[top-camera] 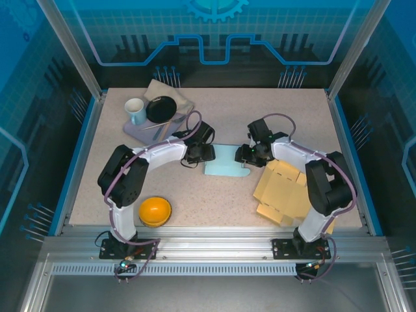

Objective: Fold the paper box

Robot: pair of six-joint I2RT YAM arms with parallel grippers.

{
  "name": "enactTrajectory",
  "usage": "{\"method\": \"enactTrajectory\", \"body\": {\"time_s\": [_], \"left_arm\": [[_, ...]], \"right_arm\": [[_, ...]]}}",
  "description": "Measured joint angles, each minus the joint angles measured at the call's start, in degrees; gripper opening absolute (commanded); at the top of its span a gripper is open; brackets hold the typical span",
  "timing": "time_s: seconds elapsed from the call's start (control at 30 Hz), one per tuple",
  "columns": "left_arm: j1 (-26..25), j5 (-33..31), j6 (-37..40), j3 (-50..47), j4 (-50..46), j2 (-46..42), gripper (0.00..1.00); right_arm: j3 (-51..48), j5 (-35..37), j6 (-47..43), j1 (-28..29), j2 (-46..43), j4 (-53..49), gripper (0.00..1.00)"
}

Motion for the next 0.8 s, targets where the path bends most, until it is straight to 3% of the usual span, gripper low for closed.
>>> {"method": "enactTrajectory", "body": {"time_s": [0.27, 0.37, 0.63, 0.8], "left_arm": [[0.2, 1.1, -1.4, 2.7, -2.8, 0.6, 0.74], [0.2, 3.1, -3.5, 2.8, -2.7, 0.6, 0.98], [0.2, 9.1, -11.5, 3.1, -2.6, 0.6, 0.99], [0.2, 11.4, -16.2, 8.4, -6.7, 3.4, 0.99]], "right_arm": [[-0.2, -1.2, 0.5, -0.2, 1.4, 2.5, 0.49], [-0.5, -1.2, 0.7, -0.2, 1.3, 3.0, 0.5], [-0.7, -1.4, 0.9, -0.2, 1.2, 3.4, 0.5], [-0.8, -1.4, 0.9, -0.2, 1.2, 3.4, 0.51]]}}
